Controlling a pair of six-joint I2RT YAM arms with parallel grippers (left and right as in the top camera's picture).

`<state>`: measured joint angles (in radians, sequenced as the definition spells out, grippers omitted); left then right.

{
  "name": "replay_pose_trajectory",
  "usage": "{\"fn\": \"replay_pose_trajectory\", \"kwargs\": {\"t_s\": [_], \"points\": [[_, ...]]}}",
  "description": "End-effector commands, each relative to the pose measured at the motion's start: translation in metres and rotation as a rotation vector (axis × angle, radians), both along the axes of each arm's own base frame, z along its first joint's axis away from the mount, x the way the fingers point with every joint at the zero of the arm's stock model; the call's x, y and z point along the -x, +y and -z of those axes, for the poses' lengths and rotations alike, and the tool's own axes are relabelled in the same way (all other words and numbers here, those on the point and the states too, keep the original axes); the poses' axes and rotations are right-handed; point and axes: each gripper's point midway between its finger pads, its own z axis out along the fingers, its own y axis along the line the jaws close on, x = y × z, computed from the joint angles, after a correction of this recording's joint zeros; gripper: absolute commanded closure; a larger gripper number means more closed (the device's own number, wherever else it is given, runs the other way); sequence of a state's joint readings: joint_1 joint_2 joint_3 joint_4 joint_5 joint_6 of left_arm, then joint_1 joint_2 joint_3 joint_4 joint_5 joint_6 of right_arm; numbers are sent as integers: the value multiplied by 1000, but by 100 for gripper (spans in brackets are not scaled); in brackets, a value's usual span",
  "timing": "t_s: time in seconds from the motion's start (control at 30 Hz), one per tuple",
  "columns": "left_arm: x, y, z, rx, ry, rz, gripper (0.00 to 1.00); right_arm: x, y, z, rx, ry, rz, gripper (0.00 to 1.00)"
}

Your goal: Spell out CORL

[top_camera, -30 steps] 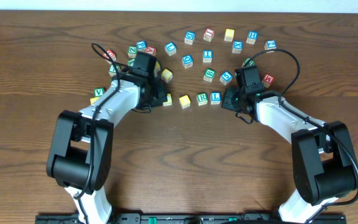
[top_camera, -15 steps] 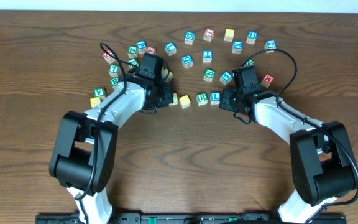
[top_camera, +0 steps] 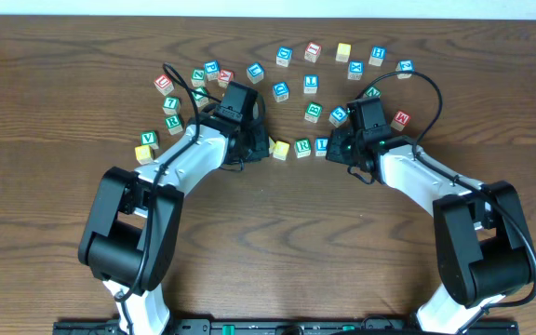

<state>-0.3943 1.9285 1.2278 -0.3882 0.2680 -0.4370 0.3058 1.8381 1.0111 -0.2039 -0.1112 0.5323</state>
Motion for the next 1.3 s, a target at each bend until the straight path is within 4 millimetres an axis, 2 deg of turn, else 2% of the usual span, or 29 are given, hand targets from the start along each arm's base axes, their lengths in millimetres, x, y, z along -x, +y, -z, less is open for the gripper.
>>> {"fn": "replay_pose_trajectory", "kwargs": {"t_s": [0.0, 0.33, 0.7, 1.27], "points": [[4, -7, 6, 0, 4, 34, 93, 8, 10, 7, 1, 17, -46, 93], [8, -12, 6, -8, -1, 72, 93, 9, 13, 7, -1, 18, -49, 94], [12, -1, 13, -80, -4, 95, 93, 8, 13, 7, -1, 14, -48, 94], [14, 2, 14, -95, 4, 106, 93, -6, 13, 0, 8, -55, -53, 90]]}}
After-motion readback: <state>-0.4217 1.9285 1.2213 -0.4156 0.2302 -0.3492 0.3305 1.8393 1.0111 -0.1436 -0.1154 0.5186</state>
